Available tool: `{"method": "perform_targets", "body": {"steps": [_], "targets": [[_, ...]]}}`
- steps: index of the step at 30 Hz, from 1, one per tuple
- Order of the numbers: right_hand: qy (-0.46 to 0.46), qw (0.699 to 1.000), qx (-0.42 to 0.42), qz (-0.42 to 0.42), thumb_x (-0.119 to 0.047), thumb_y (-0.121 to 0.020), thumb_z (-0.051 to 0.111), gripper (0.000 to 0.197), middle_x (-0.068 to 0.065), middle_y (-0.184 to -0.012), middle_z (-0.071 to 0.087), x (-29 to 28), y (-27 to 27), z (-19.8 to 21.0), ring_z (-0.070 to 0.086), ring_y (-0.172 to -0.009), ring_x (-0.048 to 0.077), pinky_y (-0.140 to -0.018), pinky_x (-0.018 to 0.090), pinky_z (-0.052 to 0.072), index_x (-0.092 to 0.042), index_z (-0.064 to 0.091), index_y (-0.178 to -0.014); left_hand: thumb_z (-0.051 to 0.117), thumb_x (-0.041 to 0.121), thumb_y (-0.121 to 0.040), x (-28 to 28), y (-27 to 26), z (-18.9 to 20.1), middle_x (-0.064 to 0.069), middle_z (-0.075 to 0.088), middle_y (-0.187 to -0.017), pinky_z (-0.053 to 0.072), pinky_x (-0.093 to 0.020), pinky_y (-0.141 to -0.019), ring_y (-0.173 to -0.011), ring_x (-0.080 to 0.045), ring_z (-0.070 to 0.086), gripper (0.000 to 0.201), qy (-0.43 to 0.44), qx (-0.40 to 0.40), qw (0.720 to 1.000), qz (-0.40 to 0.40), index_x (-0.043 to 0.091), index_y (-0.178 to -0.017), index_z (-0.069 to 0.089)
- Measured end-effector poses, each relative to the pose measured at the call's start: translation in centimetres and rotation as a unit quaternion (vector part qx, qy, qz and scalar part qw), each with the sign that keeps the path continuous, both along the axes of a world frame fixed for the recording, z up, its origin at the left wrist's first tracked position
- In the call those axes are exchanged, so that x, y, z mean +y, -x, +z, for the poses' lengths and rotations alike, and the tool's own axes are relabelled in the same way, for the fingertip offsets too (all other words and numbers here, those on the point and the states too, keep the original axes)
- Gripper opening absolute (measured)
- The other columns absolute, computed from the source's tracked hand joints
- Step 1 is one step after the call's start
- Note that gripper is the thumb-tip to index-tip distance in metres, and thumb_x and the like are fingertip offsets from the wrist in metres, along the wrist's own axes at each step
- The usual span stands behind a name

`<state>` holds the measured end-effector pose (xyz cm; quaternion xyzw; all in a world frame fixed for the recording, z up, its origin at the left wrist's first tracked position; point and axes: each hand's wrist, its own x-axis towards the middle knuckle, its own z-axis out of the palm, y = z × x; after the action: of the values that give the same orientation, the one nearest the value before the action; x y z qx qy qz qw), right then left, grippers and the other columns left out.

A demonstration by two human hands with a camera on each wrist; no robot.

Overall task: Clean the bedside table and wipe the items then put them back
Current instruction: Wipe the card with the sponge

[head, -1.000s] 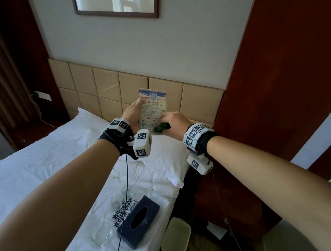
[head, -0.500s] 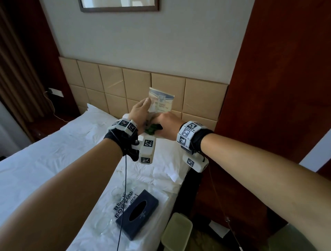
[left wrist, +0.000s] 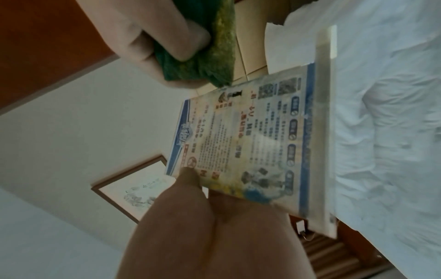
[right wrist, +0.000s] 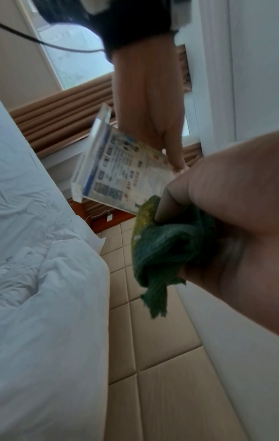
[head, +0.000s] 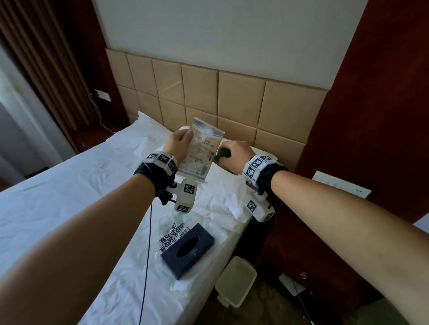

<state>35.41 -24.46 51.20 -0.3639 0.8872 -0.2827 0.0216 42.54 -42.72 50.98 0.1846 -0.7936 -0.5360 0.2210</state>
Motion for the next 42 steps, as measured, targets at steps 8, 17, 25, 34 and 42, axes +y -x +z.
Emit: {"method": "perform_targets", "body": {"steps": [8,17,25,34,42], "targets": [[-0.049,0.990,-0.127,-0.036,-0.033,-0.089,0.059,0.025,0.000,-0.094,0.058,-3.5,2.2,-3.4,0.057,-0.081,0.021,-0.057,0.024,0.041,-0.023,0.059,-0.112,0.052,0.029,-0.098,-3.7,-1.1,-4.1,-0.007,0.071,-0.092,0.055,-0.043,-0.080,-0.085,-0.027,0.066,0.021,0.040,-0.046,0.998,0.032,0.021,-0.091,0.070],[-0.036,0.974,-0.223,0.013,-0.055,-0.087,0.060,0.034,0.001,-0.097,0.068,-10.7,3.7,-8.8,0.063,-0.086,0.019,-0.067,0.027,0.050,-0.023,0.066,-0.097,0.050,0.033,-0.099,-10.3,-1.2,-10.5,0.001,0.071,-0.094,0.058,-0.045,-0.082,-0.091,-0.026,0.070,0.018,-0.021,-0.097,0.994,0.035,0.031,-0.095,0.068],[-0.060,0.972,-0.225,0.040,-0.038,-0.094,0.059,0.024,-0.002,-0.097,0.070,-18.1,4.4,-14.6,0.064,-0.091,0.021,-0.082,0.033,0.053,-0.019,0.072,-0.099,0.051,0.030,-0.100,-17.7,-0.2,-17.7,0.002,0.069,-0.091,0.054,-0.034,-0.074,-0.086,-0.022,0.066,0.019,-0.114,-0.143,0.983,0.021,0.032,-0.090,0.068],[-0.204,0.962,-0.145,0.111,-0.040,-0.091,0.059,0.030,-0.002,-0.069,0.060,-25.0,2.1,-24.4,0.058,-0.068,0.020,-0.057,0.023,0.042,-0.018,0.061,-0.071,0.054,0.024,-0.097,-23.7,-2.3,-27.5,-0.002,0.067,-0.088,0.056,-0.035,-0.076,-0.076,-0.021,0.061,0.022,-0.007,-0.298,0.953,0.053,0.017,-0.107,0.072],[-0.311,0.926,-0.130,0.170,-0.037,-0.087,0.054,0.036,0.003,-0.071,0.052,-28.4,-0.1,-31.6,0.052,-0.060,0.023,-0.051,0.026,0.035,-0.023,0.040,-0.056,0.051,0.023,-0.098,-25.3,-3.5,-34.7,-0.007,0.065,-0.076,0.060,-0.038,-0.075,-0.069,-0.022,0.065,0.023,-0.171,-0.327,0.925,0.095,0.009,-0.092,0.068]]}}
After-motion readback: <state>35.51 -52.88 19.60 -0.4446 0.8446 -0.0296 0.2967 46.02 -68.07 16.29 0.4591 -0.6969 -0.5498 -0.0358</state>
